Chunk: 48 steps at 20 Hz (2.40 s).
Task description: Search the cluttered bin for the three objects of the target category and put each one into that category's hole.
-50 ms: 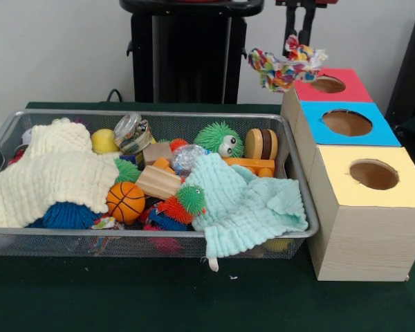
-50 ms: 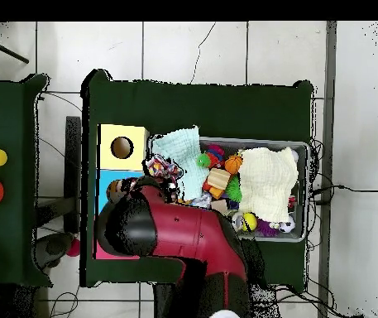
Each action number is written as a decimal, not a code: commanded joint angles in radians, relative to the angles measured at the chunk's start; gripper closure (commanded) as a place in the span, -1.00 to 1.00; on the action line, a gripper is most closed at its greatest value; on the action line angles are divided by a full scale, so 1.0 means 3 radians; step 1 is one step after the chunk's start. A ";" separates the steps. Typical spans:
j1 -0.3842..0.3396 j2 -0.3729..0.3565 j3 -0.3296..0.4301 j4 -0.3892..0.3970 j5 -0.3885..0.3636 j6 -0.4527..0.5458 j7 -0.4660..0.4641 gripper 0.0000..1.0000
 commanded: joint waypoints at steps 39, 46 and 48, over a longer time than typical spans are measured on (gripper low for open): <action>0.0946 0.1018 -0.0676 -0.0659 0.0728 0.0000 0.1656 1.00; 0.1006 0.1107 -0.0680 -0.0707 0.0757 -0.0068 0.1723 1.00; 0.1012 0.1103 -0.0689 -0.0716 0.0746 -0.0059 0.1711 1.00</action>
